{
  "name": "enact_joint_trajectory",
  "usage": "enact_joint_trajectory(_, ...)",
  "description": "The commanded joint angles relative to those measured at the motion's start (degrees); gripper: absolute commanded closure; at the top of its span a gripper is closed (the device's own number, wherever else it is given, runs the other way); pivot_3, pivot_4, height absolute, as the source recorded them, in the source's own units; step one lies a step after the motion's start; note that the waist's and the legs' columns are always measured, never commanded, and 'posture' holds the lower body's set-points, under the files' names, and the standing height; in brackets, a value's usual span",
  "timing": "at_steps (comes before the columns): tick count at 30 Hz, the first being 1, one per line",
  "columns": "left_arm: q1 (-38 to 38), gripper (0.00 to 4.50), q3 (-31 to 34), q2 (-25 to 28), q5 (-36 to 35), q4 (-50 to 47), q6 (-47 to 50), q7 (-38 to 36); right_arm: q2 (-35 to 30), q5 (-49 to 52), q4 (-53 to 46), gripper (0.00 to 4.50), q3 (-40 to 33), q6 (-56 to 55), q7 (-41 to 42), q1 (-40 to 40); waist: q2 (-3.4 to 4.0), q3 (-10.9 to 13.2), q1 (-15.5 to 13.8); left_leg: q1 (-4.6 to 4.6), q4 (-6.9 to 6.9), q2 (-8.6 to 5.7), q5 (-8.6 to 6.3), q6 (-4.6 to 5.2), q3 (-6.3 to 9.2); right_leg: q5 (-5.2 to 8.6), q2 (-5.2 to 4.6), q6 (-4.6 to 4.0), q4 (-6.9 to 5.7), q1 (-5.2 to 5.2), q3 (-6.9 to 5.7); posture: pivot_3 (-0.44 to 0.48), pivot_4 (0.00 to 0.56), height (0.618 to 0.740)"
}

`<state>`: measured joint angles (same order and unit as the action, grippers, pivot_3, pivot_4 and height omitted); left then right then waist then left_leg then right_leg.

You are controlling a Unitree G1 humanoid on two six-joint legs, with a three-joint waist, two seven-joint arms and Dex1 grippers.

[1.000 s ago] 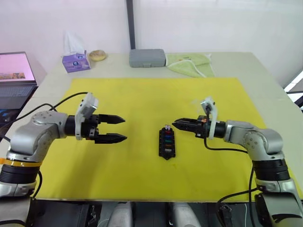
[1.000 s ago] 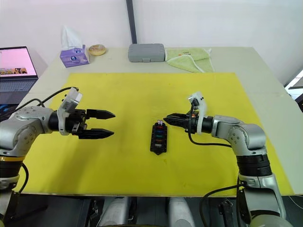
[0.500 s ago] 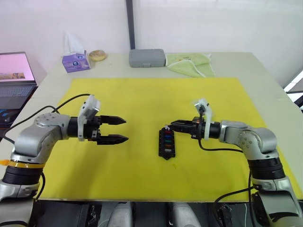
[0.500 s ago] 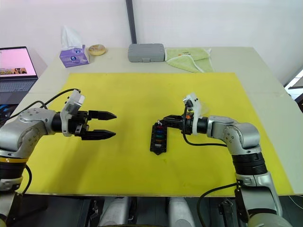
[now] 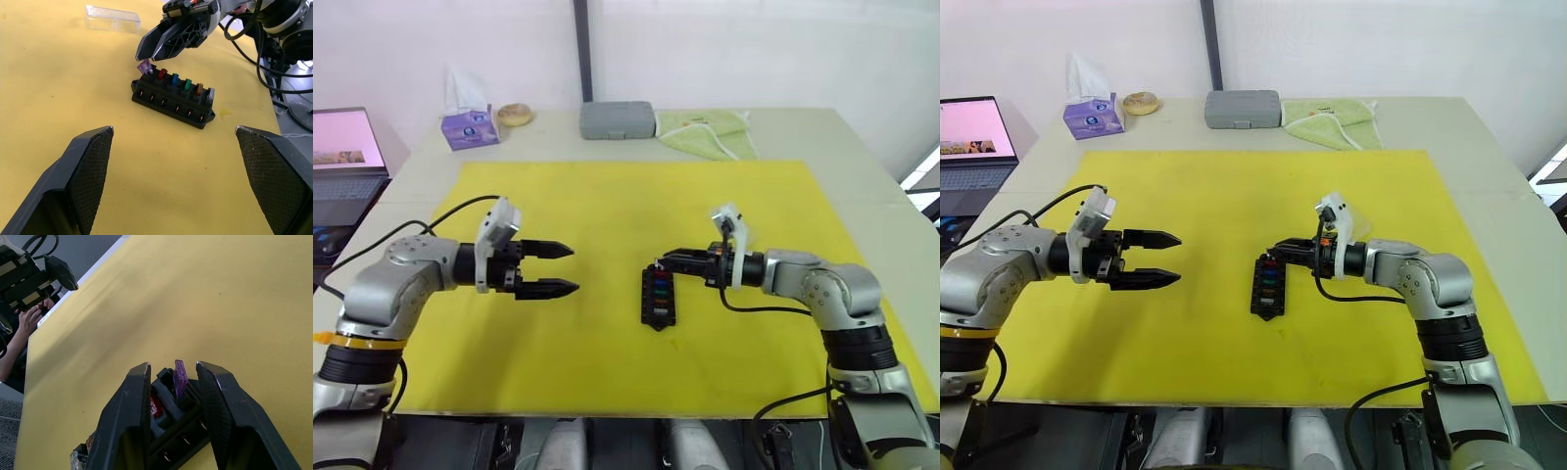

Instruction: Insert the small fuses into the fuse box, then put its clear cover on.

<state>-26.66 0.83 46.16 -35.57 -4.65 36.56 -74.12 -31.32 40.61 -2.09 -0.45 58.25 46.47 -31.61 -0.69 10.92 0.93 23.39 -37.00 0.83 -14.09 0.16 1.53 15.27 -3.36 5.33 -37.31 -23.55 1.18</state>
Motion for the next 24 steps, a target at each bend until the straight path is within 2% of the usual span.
enact_joint_trajectory(1,-0.2,0.28,1.1,0.1,0.0,-1.1,-1.4,0.1,0.4,-0.2,-0.8,2.95,-0.4,-1.0,0.2,-0.5,0.00,0.0,0.0,0.00,0.00,0.00,0.00,0.00,0.00,0.00,0.00,0.00,0.00,0.00,0.00,0.000,0.150,0.740)
enact_joint_trajectory(2,-0.2,0.28,1.1,0.1,0.1,-1.0,-1.4,0.1,0.3,-0.4,-0.8,2.95,-0.3,-1.1,0.2,-0.5,0.00,0.0,0.0,0.00,0.00,0.00,0.00,0.00,0.00,0.00,0.00,0.00,0.00,0.00,0.00,0.000,0.150,0.740)
enact_joint_trajectory(5,-0.3,0.28,1.1,0.1,0.1,-0.9,-1.6,0.2,0.5,-0.1,-1.0,3.78,-0.6,-0.9,0.3,-0.4,0.00,0.0,0.0,0.00,0.00,0.00,0.00,0.00,0.00,0.00,0.00,0.00,0.00,0.00,0.00,0.000,0.150,0.740)
enact_joint_trajectory(6,-0.3,0.28,1.1,0.1,0.1,-0.8,-1.7,0.3,0.6,-0.1,-1.0,4.25,-0.6,-0.8,0.3,-0.4,0.00,0.0,0.0,0.00,0.00,0.00,0.00,0.00,0.00,0.00,0.00,0.00,0.00,0.00,0.00,0.000,0.150,0.740)
enact_joint_trajectory(7,-0.2,0.28,1.1,0.1,0.1,-0.8,-1.8,0.3,0.6,-0.2,-1.0,4.45,-0.6,-0.9,0.4,-0.4,0.00,0.0,0.0,0.00,0.00,0.00,0.00,0.00,0.00,0.00,0.00,0.00,0.00,0.00,0.00,0.000,0.150,0.740)
enact_joint_trajectory(16,-0.2,0.28,1.2,0.1,0.1,-0.8,-2.0,0.8,0.2,-0.9,-1.3,4.45,-0.6,-1.8,1.1,0.0,0.00,0.0,0.0,0.00,0.00,0.00,0.00,0.00,0.00,0.00,0.00,0.00,0.00,0.00,0.00,0.000,0.150,0.740)
enact_joint_trajectory(24,-0.2,0.28,1.2,-0.1,0.1,-0.4,-2.0,1.2,-1.6,-3.4,-3.6,4.45,0.8,-10.3,6.6,2.4,0.00,0.0,0.0,0.00,0.00,0.00,0.00,0.00,0.00,0.00,0.01,0.00,0.00,0.00,0.00,0.000,0.150,0.740)
